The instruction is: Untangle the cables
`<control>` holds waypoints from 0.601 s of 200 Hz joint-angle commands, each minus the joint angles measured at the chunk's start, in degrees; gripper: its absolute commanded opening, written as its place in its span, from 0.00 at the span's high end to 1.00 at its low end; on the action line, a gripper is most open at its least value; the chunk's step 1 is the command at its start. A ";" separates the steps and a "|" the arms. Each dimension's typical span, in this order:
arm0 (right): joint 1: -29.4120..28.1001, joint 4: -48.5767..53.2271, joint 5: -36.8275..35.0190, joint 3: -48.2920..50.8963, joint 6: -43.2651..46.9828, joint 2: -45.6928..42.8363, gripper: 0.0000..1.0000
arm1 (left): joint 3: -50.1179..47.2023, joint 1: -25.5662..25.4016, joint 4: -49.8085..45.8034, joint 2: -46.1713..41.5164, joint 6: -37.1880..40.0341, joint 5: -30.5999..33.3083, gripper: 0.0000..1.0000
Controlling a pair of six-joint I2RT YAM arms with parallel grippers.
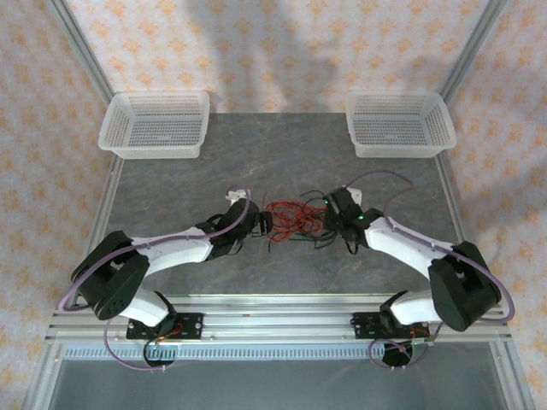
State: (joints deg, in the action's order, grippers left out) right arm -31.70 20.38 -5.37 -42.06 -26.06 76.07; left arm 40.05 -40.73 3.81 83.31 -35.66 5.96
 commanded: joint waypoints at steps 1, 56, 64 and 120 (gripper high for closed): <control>0.24 0.80 4.12 -2.67 -2.36 -3.97 0.34 | 4.89 -0.22 -4.91 -2.72 3.22 -1.46 0.16; -0.09 -10.83 17.33 3.53 -14.45 -5.52 0.04 | 13.04 -0.23 -7.71 3.77 7.07 -0.47 0.11; -0.49 -12.11 16.74 4.64 -16.37 -5.21 0.04 | 14.70 0.07 -7.95 6.01 8.03 -0.62 0.10; -5.30 -13.26 9.01 4.72 -19.29 3.68 0.07 | 23.82 1.09 -9.14 21.63 12.63 -4.34 0.13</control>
State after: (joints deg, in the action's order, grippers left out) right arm -35.05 8.78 8.27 -36.69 -42.96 75.61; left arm 61.06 -40.18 -2.13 100.82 -26.17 3.42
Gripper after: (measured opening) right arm 0.936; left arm 0.877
